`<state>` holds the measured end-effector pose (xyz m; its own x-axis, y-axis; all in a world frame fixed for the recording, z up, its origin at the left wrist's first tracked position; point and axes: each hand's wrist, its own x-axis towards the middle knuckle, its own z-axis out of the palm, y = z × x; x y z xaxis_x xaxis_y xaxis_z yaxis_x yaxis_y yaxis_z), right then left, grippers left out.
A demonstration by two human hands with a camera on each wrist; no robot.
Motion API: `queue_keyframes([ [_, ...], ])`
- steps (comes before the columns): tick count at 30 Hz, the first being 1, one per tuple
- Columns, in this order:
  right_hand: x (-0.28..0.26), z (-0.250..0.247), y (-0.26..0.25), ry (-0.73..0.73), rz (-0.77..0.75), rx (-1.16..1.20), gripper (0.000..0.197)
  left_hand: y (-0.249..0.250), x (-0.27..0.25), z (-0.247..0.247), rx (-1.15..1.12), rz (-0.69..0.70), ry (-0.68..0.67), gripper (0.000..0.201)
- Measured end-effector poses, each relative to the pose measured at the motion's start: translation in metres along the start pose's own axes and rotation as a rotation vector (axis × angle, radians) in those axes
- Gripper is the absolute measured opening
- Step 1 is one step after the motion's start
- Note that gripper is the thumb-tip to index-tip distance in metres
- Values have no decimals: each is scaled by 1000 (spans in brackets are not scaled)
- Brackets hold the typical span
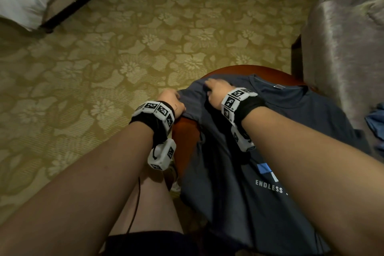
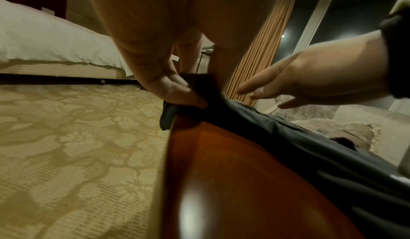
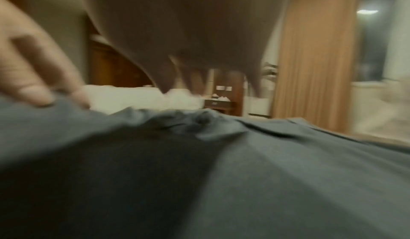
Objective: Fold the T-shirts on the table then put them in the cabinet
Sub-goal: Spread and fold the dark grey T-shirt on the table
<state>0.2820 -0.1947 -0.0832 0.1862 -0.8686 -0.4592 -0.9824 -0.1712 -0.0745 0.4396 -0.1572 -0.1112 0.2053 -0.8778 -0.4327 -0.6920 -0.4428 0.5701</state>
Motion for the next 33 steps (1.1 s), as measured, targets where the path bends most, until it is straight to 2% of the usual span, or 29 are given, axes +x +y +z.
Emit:
queue_keyframes([
  [1, 3, 5, 1, -37, -29, 17, 53, 0, 0, 0, 2, -18, -30, 48],
  [4, 12, 13, 2, -123, 36, 6, 61, -4, -3, -1, 25, -62, -98, 43],
  [7, 16, 12, 3, -118, 37, 15, 64, -5, -6, -4, 80, -127, -223, 55],
  [10, 14, 6, 5, -112, 3, 72, 63, 0, -2, -11, 8, -160, -196, 67],
  [12, 8, 5, 9, -78, -13, 121, 63, 6, 2, -16, -106, -168, -164, 79],
  [14, 1, 6, 16, -6, -12, 162, 62, 10, 11, -16, -124, -206, -196, 91],
  [16, -6, 5, 23, 67, 1, 188, 58, 13, 18, -11, -38, -197, -209, 95],
  [18, -17, 4, 28, 69, 18, 145, 53, 17, 25, -6, 62, -166, -241, 99],
  [20, -25, 8, 31, -27, 68, 71, 64, 24, 28, -4, 145, -138, -240, 99],
  [22, -30, 16, 31, -157, 118, 13, 87, 26, 30, -3, 153, -142, -243, 104],
  [25, -29, 23, 31, -214, 130, -8, 106, 19, 35, 2, 136, -163, -271, 112],
  [27, -26, 23, 31, -228, 114, -6, 109, 17, 33, 0, 173, -144, -296, 102],
  [29, -23, 20, 30, -239, 108, -5, 110, 18, 34, -2, 229, -116, -298, 84],
  [32, -19, 19, 29, -236, 99, -4, 111, 16, 38, -6, 222, -41, -175, 58],
  [33, -18, 19, 29, -229, 94, 0, 111, 15, 42, -6, 158, -21, -127, 50],
])
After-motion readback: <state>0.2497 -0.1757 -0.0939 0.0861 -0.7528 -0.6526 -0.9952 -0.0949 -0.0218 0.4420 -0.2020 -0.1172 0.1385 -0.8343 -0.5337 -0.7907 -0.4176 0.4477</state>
